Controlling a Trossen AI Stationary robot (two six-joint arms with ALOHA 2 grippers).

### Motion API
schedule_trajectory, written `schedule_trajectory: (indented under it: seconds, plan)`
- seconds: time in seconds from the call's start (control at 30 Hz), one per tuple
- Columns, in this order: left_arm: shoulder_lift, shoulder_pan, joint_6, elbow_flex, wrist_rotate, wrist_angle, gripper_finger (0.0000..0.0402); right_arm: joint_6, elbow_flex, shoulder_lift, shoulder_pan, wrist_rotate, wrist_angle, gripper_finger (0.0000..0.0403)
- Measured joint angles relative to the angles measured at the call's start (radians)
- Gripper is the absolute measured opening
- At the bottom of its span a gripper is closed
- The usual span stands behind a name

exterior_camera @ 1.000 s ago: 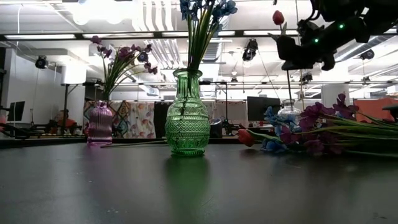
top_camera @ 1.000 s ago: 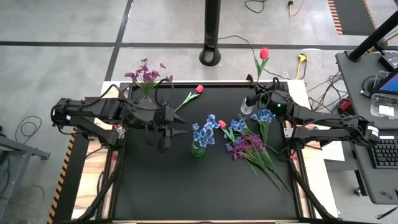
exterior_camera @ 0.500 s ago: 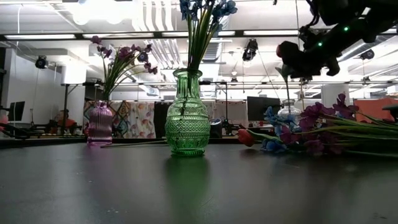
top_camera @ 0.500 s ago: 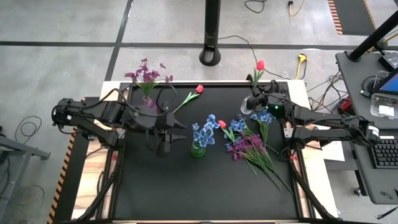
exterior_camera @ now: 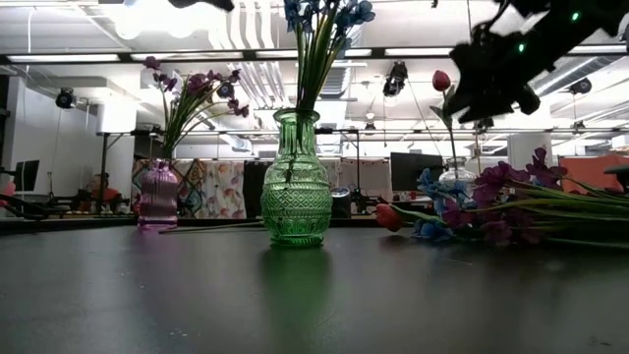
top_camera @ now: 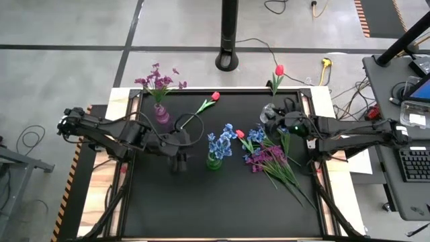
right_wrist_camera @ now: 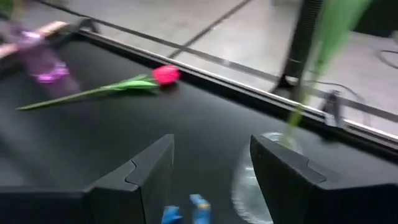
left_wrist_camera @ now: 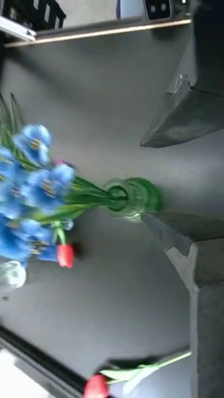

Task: Sort flowers into vase by color
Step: Put the left purple flower into the purple crystal vase

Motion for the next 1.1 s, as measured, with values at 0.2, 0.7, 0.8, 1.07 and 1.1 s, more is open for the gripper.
schedule_trajectory:
  seconds: [0.2, 0.7, 0.8, 1.07, 1.1]
  plan:
    - [-0.022, -0.006, -0.060, -0.062, -0.002, -0.001, 0.0161, 0.072, 0.042, 0.025, 0.169, -0.143, -0.024, 0.0193]
    - [-0.030, -0.007, -0.170, -0.159, -0.008, -0.016, 0.0161, 0.589, 0.321, 0.418, 0.681, -0.491, -0.545, 0.0155]
    - [-0.030, -0.011, -0.201, -0.178, -0.008, -0.003, 0.0162, 0.696, 0.385, 0.514, 0.736, -0.488, -0.754, 0.0152]
    - [-0.030, -0.057, -0.247, -0.197, 0.014, 0.011, 0.0162, 0.763, 0.403, 0.662, 0.756, -0.539, -0.815, 0.0197]
    - [-0.030, -0.065, -0.253, -0.197, 0.014, 0.012, 0.0162, 0.759, 0.402, 0.673, 0.756, -0.540, -0.814, 0.0205]
